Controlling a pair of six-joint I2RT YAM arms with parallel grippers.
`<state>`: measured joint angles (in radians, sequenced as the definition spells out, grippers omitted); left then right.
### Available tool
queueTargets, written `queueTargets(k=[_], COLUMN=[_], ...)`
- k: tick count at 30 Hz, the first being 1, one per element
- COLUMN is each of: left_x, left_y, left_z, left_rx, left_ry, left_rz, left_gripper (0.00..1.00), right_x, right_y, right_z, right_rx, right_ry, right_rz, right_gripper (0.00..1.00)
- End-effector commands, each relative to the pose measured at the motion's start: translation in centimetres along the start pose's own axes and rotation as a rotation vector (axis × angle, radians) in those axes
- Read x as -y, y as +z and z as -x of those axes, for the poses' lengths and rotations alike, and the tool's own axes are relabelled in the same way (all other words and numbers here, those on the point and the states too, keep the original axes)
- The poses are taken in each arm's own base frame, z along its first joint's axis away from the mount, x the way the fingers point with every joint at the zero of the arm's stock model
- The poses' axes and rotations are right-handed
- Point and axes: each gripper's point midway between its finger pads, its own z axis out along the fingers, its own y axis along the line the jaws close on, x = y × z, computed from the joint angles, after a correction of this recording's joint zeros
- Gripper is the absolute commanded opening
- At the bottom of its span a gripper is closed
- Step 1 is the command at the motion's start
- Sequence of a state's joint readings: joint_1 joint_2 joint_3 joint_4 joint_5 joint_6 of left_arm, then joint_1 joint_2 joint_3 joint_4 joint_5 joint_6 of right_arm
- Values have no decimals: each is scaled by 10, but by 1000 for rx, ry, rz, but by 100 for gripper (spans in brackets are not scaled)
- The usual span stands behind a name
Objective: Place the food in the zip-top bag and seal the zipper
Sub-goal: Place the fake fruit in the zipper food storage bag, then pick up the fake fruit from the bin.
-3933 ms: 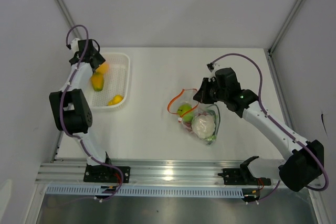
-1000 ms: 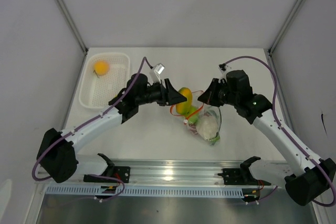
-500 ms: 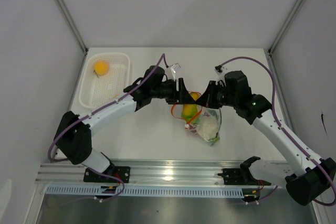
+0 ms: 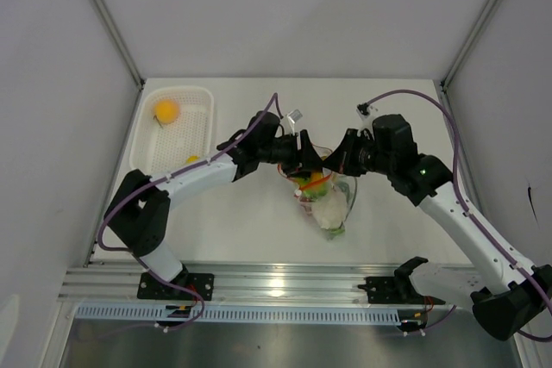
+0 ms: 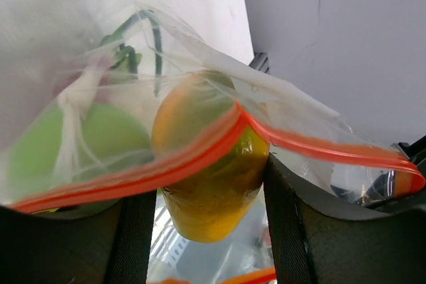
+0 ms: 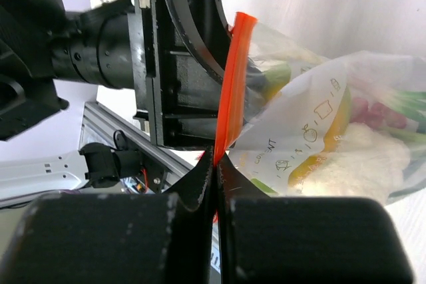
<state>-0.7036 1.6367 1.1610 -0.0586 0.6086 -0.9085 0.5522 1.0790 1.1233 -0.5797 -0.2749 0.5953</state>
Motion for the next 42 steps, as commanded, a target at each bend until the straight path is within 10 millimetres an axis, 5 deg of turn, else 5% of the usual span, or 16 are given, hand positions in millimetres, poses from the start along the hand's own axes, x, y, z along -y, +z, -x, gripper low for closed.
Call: queueTargets(k=[1, 8, 10, 11, 25, 35, 42], left_x=[31, 34, 37, 37, 27, -1, -64], left_y=[4, 8, 1, -1, -66, -144, -224], left_z=[-2, -23, -23, -23, 0, 67, 138], left_rx=[18, -36, -15, -10, 214, 507, 769], left_ry=[-22, -3, 31, 46, 318, 303, 206], left_rz=[-113, -130, -137, -130, 100, 262, 520], left_gripper=[48, 68, 84, 99, 99, 99, 99], right_x=[-31, -34, -32, -31, -20, -11, -7], right_y=[-16, -21, -23, -24, -35, -35, -29], right_z=[32, 42, 42, 43, 42, 36, 31], right_rx=[110, 157, 163, 168, 196, 178, 161], right_ry=[5, 25, 27, 28, 23, 6, -5], right_rz=[77, 75, 62, 60, 8, -22, -27], right_gripper=[0, 0, 0, 0, 0, 0, 0])
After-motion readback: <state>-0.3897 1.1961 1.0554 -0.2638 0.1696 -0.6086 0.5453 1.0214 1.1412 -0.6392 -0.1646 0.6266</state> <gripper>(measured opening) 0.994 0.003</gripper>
